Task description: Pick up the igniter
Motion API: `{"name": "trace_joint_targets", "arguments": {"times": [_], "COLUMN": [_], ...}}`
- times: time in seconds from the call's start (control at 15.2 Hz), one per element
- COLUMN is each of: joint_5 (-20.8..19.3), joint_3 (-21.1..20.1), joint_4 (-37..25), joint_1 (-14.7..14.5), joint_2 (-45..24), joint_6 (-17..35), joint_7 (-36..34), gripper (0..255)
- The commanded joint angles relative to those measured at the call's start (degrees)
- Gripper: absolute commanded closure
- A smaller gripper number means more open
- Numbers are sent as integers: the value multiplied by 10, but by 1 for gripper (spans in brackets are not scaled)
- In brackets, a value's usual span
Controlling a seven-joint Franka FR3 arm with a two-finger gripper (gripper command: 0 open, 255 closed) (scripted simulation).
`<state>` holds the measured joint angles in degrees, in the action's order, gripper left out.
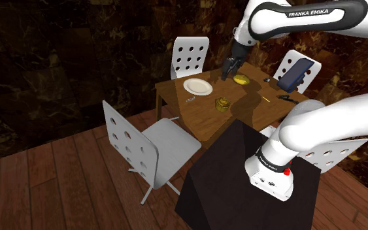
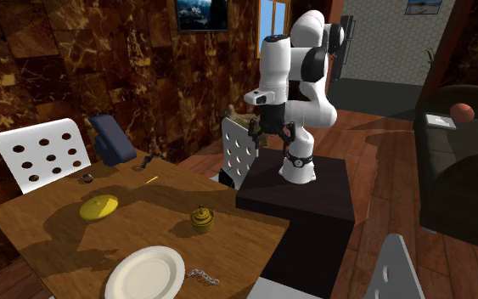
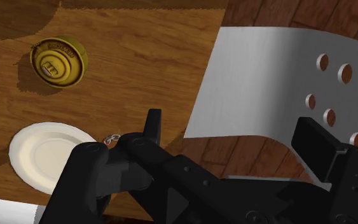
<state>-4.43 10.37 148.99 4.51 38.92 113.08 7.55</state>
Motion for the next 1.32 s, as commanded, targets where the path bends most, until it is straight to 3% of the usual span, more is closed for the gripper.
{"name": "trace_joint_targets", "arguments": {"times": [0.0, 0.4, 0.73, 0.99, 1.25], "joint_5": [-13, -39, -37, -4, 75], "joint_3": [20, 84, 140, 184, 214], "joint_4": [13, 31, 22, 0, -36], "joint_1": [8, 26, 29, 22, 17], "joint_2": [-17, -103, -201, -292, -395], "joint_6": [30, 133, 220, 284, 338], "joint_7": [24, 97, 167, 239, 338], "gripper": [0, 0, 0, 0, 0]}}
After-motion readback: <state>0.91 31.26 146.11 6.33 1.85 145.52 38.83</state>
